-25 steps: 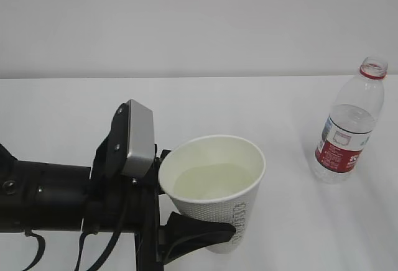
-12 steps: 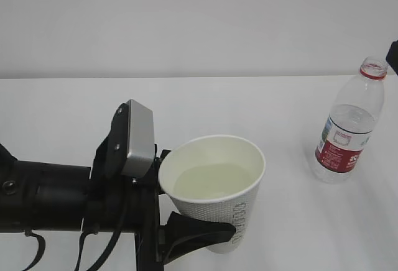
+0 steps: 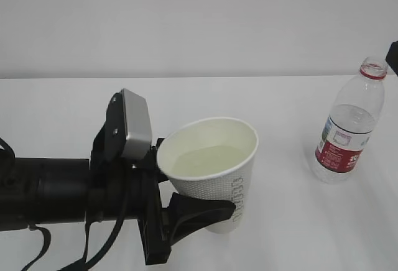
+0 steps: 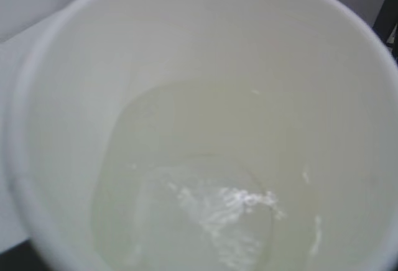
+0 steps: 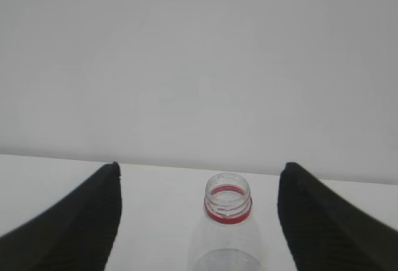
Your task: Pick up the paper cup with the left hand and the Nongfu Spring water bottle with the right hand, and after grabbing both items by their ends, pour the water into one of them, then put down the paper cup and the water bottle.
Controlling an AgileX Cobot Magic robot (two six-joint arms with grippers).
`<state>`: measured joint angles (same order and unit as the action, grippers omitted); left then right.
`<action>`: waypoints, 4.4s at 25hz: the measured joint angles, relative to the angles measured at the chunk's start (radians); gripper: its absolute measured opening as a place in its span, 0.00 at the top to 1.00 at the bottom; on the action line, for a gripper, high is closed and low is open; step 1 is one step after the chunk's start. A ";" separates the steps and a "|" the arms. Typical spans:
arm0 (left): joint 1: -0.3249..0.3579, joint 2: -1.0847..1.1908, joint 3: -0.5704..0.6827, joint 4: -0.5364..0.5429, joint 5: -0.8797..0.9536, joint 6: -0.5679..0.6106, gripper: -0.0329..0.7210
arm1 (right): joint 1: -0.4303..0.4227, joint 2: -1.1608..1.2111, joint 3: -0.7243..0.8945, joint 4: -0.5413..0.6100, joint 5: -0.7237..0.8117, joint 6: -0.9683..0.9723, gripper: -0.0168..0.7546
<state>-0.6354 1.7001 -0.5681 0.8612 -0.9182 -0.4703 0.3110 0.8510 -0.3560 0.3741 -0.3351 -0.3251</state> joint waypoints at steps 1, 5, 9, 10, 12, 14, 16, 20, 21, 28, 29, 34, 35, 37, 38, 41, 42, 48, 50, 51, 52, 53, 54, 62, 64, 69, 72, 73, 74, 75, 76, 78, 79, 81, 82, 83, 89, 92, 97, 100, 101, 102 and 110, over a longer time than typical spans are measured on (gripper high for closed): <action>0.000 0.000 0.000 -0.014 0.000 0.010 0.30 | 0.000 0.000 0.000 0.000 0.001 0.000 0.21; 0.000 0.000 0.000 -0.073 0.000 0.051 0.30 | 0.000 0.000 0.000 0.000 0.002 -0.001 0.21; 0.000 0.000 0.000 -0.133 0.002 0.091 0.30 | 0.000 0.000 0.000 0.000 0.003 -0.001 0.21; 0.000 0.000 0.000 -0.145 0.002 0.106 0.30 | 0.000 0.000 0.000 0.000 0.003 -0.001 0.21; 0.000 0.000 0.002 -0.177 0.002 0.132 0.30 | 0.000 0.000 0.000 0.000 0.005 -0.001 0.21; 0.000 0.000 0.002 -0.212 0.003 0.154 0.30 | 0.000 0.000 0.000 0.000 0.005 -0.001 0.22; 0.000 0.000 0.002 -0.253 0.003 0.170 0.30 | 0.000 0.000 0.000 0.000 0.005 -0.001 0.22; 0.000 0.000 0.002 -0.311 0.020 0.200 0.30 | 0.000 0.000 0.000 0.000 0.005 -0.001 0.22; 0.002 0.000 0.002 -0.324 0.027 0.205 0.30 | 0.000 0.000 0.000 0.000 0.005 -0.001 0.22; 0.041 0.000 0.002 -0.364 0.039 0.212 0.30 | 0.000 0.000 0.000 0.000 0.005 -0.001 0.22; 0.049 0.000 0.002 -0.364 0.039 0.215 0.30 | 0.000 0.000 0.000 0.000 0.005 -0.001 0.22; 0.100 0.000 0.002 -0.371 0.039 0.216 0.30 | 0.000 0.000 0.000 0.000 0.005 -0.001 0.22; 0.112 0.000 0.002 -0.371 0.039 0.216 0.30 | 0.000 0.000 0.000 0.000 0.005 -0.001 0.22; 0.134 0.000 0.002 -0.374 0.039 0.219 0.30 | 0.000 0.000 0.000 0.000 0.005 -0.001 0.22; 0.146 0.000 0.002 -0.375 0.039 0.219 0.30 | 0.000 0.000 0.000 0.000 0.005 -0.001 0.22; 0.181 0.000 0.002 -0.376 0.039 0.219 0.30 | 0.000 0.000 0.000 0.000 0.005 -0.001 0.22; 0.193 0.000 0.002 -0.376 0.039 0.219 0.30 | 0.000 0.000 0.000 0.000 0.005 -0.001 0.22; 0.261 0.000 0.002 -0.390 0.039 0.219 0.30 | 0.000 0.000 0.000 0.000 0.005 -0.002 0.22; 0.285 0.000 0.002 -0.394 0.039 0.225 0.30 | 0.000 0.000 0.000 0.000 0.005 -0.002 0.22; 0.295 0.000 0.002 -0.394 0.039 0.229 0.30 | 0.000 0.000 0.000 0.000 0.005 -0.002 0.22; 0.307 0.000 0.002 -0.396 0.039 0.233 0.30 | 0.000 0.000 0.000 0.000 0.005 -0.002 0.22; 0.319 0.000 0.002 -0.396 0.039 0.236 0.30 | 0.000 0.000 0.000 0.000 0.005 -0.002 0.22; 0.328 0.000 0.002 -0.398 0.039 0.235 0.30 | 0.000 0.000 0.000 0.000 0.005 -0.002 0.22; 0.414 0.000 0.002 -0.414 0.039 0.251 0.30 | 0.000 0.000 0.000 0.000 0.005 -0.002 0.22; 0.436 0.000 0.002 -0.430 0.039 0.254 0.30 | 0.000 0.000 0.000 0.000 0.005 -0.002 0.22; 0.487 0.000 0.002 -0.457 0.039 0.256 0.30 | 0.000 0.000 0.000 0.000 0.005 -0.002 0.22; 0.509 0.000 0.002 -0.494 0.039 0.258 0.30 | 0.000 0.000 0.000 0.000 0.005 -0.002 0.22; 0.517 0.000 0.002 -0.504 0.039 0.258 0.30 | 0.000 0.000 0.000 0.000 0.005 -0.002 0.22; 0.522 0.000 0.002 -0.518 0.039 0.258 0.30 | 0.000 0.000 0.000 0.000 0.005 -0.002 0.22; 0.528 0.000 0.002 -0.526 0.041 0.260 0.30 | 0.000 0.000 0.000 0.000 0.005 -0.002 0.22; 0.535 0.000 0.002 -0.530 0.044 0.260 0.30 | 0.000 0.000 0.000 0.000 0.005 -0.002 0.22; 0.548 0.000 0.002 -0.537 0.049 0.271 0.30 | 0.000 0.000 0.000 0.000 0.005 -0.002 0.22; 0.552 0.000 0.002 -0.539 0.048 0.276 0.30 | 0.000 0.000 0.000 0.000 0.005 -0.002 0.22; 0.566 0.000 0.002 -0.551 0.048 0.283 0.30 | 0.000 0.000 0.000 0.000 0.005 -0.002 0.22; 0.573 0.000 0.002 -0.561 0.049 0.285 0.30 | 0.000 0.000 0.000 0.000 0.005 -0.002 0.22; 0.580 0.000 0.002 -0.573 0.050 0.285 0.30 | 0.000 0.000 0.000 0.000 0.005 -0.002 0.22; 0.622 0.000 0.002 -0.606 0.086 0.289 0.30 | 0.000 0.000 0.000 0.000 0.005 -0.002 0.22; 0.628 0.000 0.002 -0.630 0.088 0.298 0.30 | 0.000 0.000 0.000 0.000 0.005 -0.002 0.22; 0.628 0.012 0.002 -0.650 0.088 0.320 0.30 | 0.000 0.000 0.000 0.000 0.005 -0.002 0.22; 0.628 0.029 0.002 -0.669 0.090 0.327 0.30 | 0.000 0.000 0.000 0.000 0.005 -0.002 0.22; 0.628 0.034 0.002 -0.676 0.090 0.330 0.30 | 0.000 0.000 0.000 0.000 0.005 -0.002 0.22; 0.628 0.036 0.002 -0.681 0.090 0.332 0.30 | 0.000 0.000 0.000 0.000 0.005 -0.002 0.22; 0.628 0.040 0.002 -0.751 0.082 0.346 0.30 | 0.000 0.000 0.000 0.000 0.005 -0.002 0.22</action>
<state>-0.0076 1.7405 -0.5659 0.1101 -0.8365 -0.1242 0.3110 0.8510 -0.3560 0.3741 -0.3305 -0.3275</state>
